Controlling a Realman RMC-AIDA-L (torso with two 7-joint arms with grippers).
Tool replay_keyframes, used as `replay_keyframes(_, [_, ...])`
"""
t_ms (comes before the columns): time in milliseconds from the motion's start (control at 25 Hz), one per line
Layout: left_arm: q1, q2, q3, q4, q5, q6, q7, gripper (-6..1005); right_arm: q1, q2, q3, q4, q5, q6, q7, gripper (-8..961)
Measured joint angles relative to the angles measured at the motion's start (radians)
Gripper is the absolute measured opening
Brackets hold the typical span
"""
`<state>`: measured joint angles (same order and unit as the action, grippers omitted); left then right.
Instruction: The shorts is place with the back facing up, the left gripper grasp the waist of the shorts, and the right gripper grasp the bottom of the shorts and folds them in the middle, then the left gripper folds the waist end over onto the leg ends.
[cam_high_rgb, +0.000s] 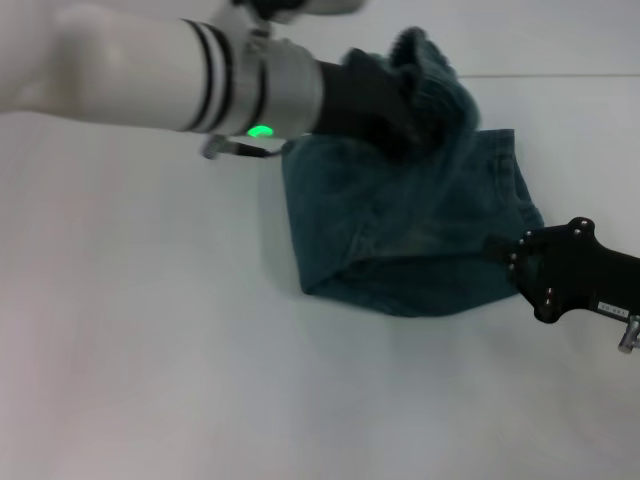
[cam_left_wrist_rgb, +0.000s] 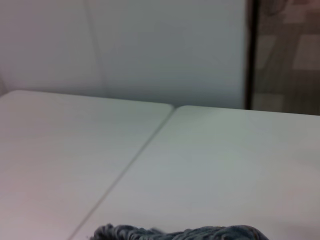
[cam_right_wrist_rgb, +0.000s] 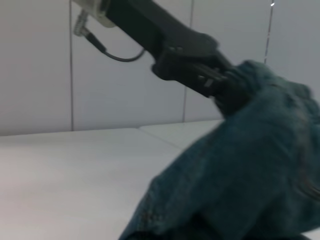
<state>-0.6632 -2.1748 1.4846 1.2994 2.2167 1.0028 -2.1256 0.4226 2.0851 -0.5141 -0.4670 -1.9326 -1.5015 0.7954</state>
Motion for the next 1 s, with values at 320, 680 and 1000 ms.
replay_keyframes(320, [-0.027,0.000,0.211,-0.060,-0.025,-0.162,-0.009,203,0.008,0.000,-0.038,-0.002,-0.002,0.006,0.020,0])
replay_keyframes(680, [0.032,-0.001,0.207,-0.008,-0.031,-0.157,0.033,444,0.010,-0.001,-0.043,-0.005,-0.002,-0.003,0.031,0])
replay_keyframes(1000, [0.253,0.000,0.053,0.025,-0.305,-0.037,0.360,718,-0.007,-0.003,-0.047,-0.048,-0.002,-0.029,0.055,12])
